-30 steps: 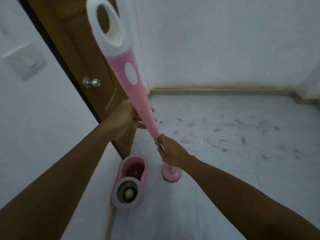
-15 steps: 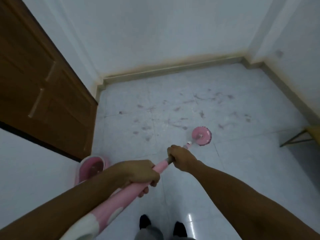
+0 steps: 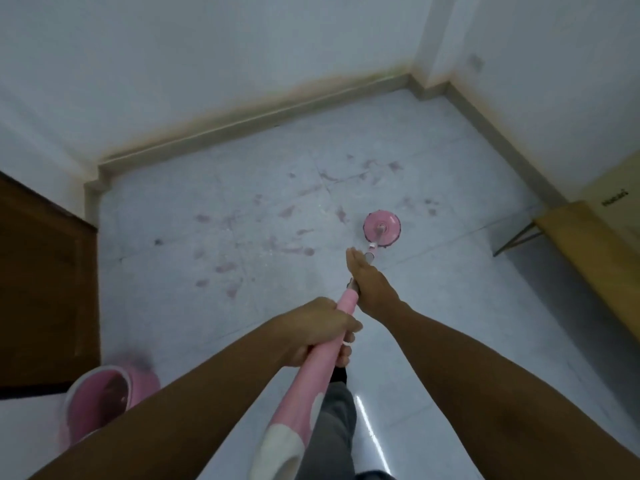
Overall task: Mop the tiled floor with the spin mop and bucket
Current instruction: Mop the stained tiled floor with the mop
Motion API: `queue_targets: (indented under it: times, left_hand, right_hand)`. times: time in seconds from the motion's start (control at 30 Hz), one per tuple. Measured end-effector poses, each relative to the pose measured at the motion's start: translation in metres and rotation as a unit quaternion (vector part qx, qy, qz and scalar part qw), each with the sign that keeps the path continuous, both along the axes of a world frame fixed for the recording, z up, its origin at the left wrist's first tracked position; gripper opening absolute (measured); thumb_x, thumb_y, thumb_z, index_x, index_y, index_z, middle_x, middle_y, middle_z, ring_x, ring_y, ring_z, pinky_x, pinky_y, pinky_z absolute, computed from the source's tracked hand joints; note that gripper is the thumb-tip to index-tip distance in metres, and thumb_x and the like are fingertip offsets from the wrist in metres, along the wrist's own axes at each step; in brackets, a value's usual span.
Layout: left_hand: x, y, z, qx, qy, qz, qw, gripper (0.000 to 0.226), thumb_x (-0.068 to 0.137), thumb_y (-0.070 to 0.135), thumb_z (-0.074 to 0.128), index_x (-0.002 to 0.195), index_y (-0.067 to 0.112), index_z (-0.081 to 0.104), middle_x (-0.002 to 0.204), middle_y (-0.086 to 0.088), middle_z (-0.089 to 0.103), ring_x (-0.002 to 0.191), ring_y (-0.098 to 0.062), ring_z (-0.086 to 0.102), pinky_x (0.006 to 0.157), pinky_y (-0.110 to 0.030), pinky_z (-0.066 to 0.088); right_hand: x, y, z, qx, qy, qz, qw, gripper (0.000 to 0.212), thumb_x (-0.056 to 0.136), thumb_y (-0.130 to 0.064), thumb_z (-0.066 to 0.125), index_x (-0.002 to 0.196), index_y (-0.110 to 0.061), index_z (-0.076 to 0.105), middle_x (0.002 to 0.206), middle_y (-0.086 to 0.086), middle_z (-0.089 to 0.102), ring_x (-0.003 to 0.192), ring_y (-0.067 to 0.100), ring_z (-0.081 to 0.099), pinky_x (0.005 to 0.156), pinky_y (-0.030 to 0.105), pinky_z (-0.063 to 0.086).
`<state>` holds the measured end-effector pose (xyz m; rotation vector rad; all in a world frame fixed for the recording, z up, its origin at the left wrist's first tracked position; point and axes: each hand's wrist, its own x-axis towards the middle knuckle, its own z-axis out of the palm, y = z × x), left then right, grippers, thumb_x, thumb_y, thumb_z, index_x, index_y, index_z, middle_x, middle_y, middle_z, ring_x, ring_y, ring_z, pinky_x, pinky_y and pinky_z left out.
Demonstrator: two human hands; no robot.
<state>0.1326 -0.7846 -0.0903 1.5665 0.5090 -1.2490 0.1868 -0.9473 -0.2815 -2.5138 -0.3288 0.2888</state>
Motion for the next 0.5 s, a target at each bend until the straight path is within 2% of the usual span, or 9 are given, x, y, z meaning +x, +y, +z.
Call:
queue_targets:
  times: [0.1,0.13,0.2,0.3,0.4,0.5]
  left_hand:
    - [0.042,-0.027,0.000,-0.053,0.043,0.000,0.998,0.034,0.090,0.014,0.066,0.120,0.015,0.049,0.114,-0.021,0.065,0.071,-0.035,0.073,0.069,-0.049,0.062]
    - [0.057,-0.035,-0.001,-0.059,0.048,-0.005,0.997,0.031,0.091,0.014,0.065,0.117,0.017,0.049,0.113,-0.021,0.066,0.069,-0.033,0.073,0.067,-0.047,0.063]
    - [0.087,-0.052,-0.003,-0.044,0.046,-0.009,0.998,0.030,0.093,0.012,0.062,0.115,0.023,0.046,0.098,-0.016,0.069,0.054,-0.020,0.065,0.055,-0.032,0.059]
    - [0.126,-0.079,-0.013,-0.020,0.029,-0.021,0.999,0.026,0.093,0.011,0.057,0.116,0.019,0.048,0.073,-0.009,0.058,0.041,-0.013,0.053,0.043,-0.020,0.049]
    - [0.154,-0.103,-0.030,-0.006,0.031,-0.038,0.999,0.024,0.094,0.015,0.057,0.117,0.020,0.049,0.072,-0.008,0.054,0.043,-0.013,0.052,0.041,-0.020,0.047]
    - [0.178,-0.126,-0.042,0.019,0.048,-0.049,0.997,0.030,0.091,0.017,0.057,0.117,0.028,0.046,0.077,-0.009,0.056,0.046,-0.014,0.054,0.043,-0.022,0.048]
  right_hand:
    - [0.041,-0.032,-0.006,-0.008,0.013,0.005,1.000,0.068,0.095,-0.003,0.052,0.154,-0.005,0.018,0.161,0.017,0.019,0.150,0.028,0.019,0.116,0.040,0.030]
    - [0.054,-0.043,-0.010,-0.016,0.019,0.006,1.000,0.067,0.095,-0.004,0.052,0.154,-0.006,0.019,0.161,0.017,0.020,0.149,0.028,0.021,0.115,0.041,0.031]
    - [0.077,-0.062,-0.018,-0.018,0.024,0.005,1.000,0.064,0.095,-0.007,0.051,0.153,-0.006,0.022,0.160,0.017,0.024,0.148,0.029,0.026,0.117,0.044,0.032]
    - [0.102,-0.082,-0.031,-0.019,0.053,-0.013,0.998,0.059,0.099,-0.011,0.047,0.153,-0.007,0.024,0.159,0.015,0.026,0.148,0.027,0.026,0.120,0.044,0.027]
    - [0.119,-0.100,-0.050,-0.015,0.075,-0.028,0.997,0.053,0.100,-0.012,0.047,0.150,-0.005,0.030,0.157,0.015,0.032,0.147,0.028,0.029,0.121,0.042,0.025]
    - [0.135,-0.119,-0.067,-0.012,0.076,-0.044,0.996,0.048,0.096,-0.011,0.054,0.143,-0.002,0.045,0.151,0.018,0.042,0.141,0.031,0.039,0.116,0.046,0.033]
